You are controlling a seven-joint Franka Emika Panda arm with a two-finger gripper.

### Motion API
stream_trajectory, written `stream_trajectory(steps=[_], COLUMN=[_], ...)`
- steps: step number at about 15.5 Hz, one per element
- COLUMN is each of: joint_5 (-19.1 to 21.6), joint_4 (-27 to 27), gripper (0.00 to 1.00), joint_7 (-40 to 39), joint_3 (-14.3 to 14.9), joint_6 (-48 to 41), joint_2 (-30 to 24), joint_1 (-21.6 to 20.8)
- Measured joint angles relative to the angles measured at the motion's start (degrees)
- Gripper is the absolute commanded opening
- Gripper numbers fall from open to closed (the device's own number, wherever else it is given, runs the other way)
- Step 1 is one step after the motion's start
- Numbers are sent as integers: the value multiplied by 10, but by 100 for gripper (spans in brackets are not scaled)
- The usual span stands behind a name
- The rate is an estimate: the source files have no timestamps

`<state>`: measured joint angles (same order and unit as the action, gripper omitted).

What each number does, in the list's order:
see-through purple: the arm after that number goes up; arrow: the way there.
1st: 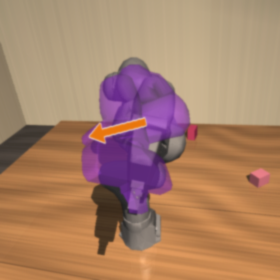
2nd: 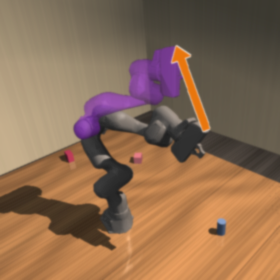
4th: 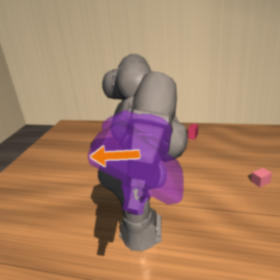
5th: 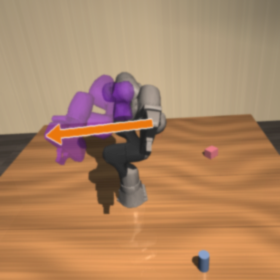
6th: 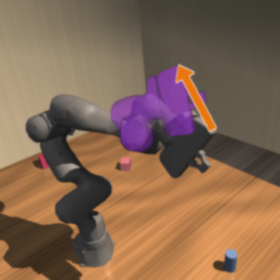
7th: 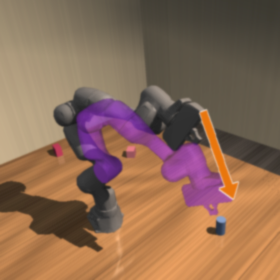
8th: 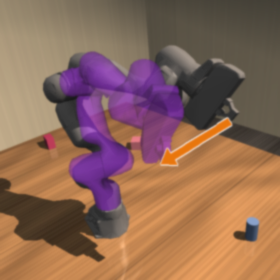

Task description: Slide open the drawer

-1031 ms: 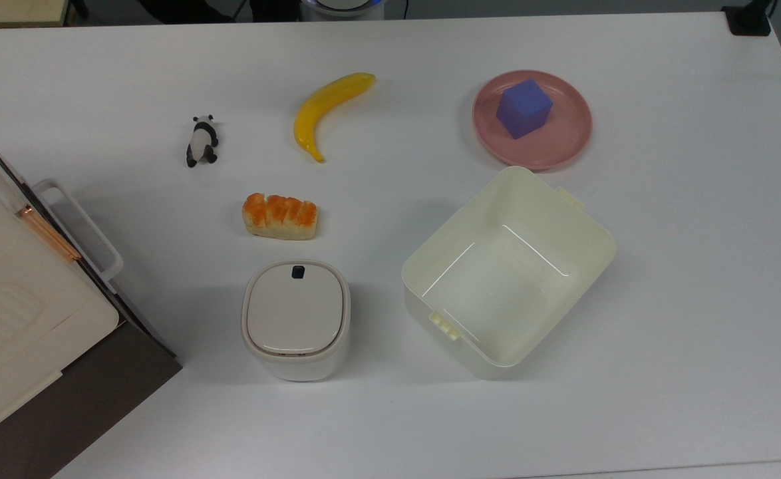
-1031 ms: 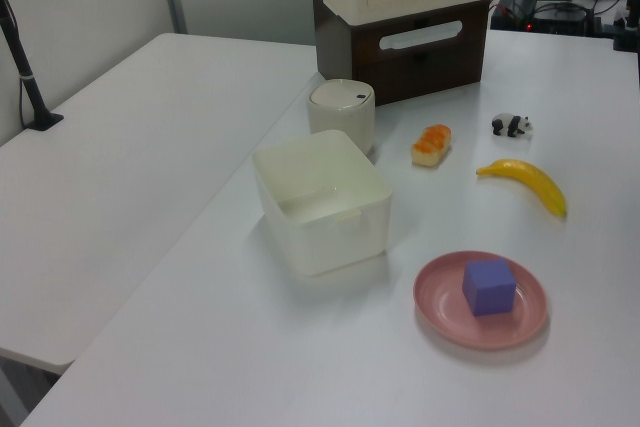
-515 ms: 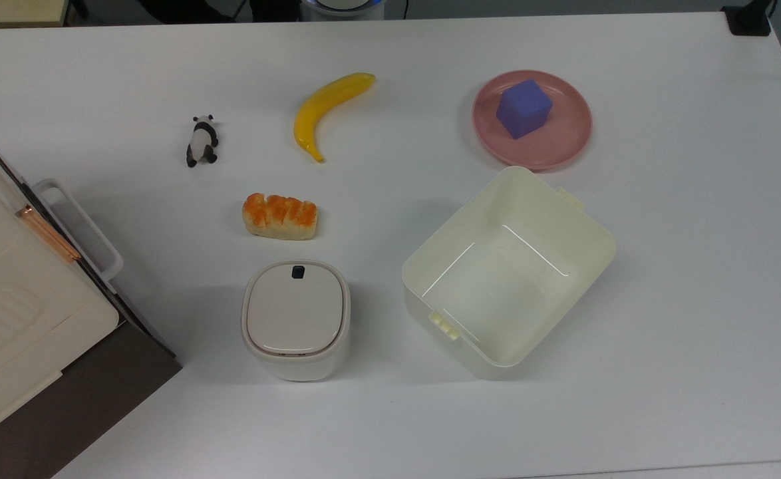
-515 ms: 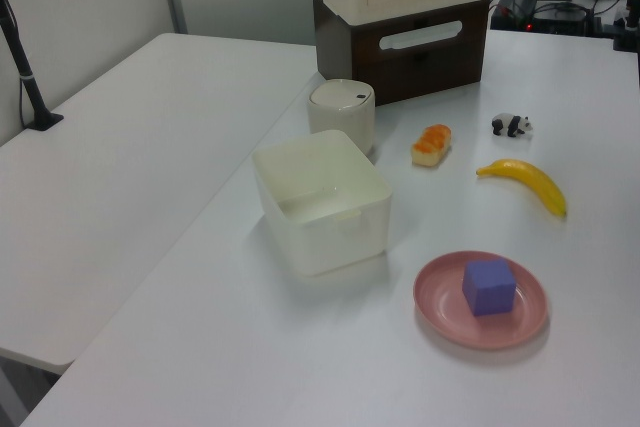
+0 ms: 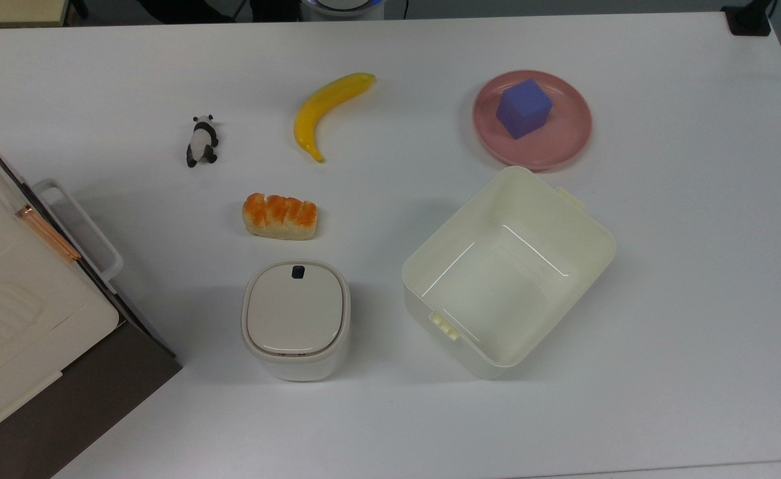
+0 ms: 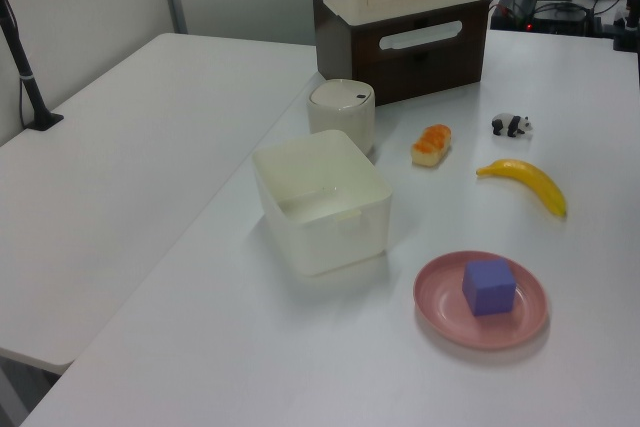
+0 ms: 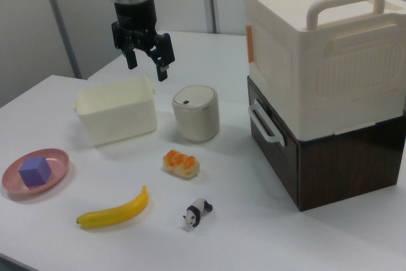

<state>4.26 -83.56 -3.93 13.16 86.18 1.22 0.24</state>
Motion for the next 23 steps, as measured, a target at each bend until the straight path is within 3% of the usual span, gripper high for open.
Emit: stream_trajectory(steps=[8,11,17,23], joint_5=[0,0,-19,-69], joint_4=[0,-2,-11,-14], gripper=[100,100,100,100], joint_7=[-6,-52,-223,-261], joint_3=[4,4,5,3], joint_6=[0,35,97,197], joint_2=[1,15,63,125], joint_1=[9,21,46,46])
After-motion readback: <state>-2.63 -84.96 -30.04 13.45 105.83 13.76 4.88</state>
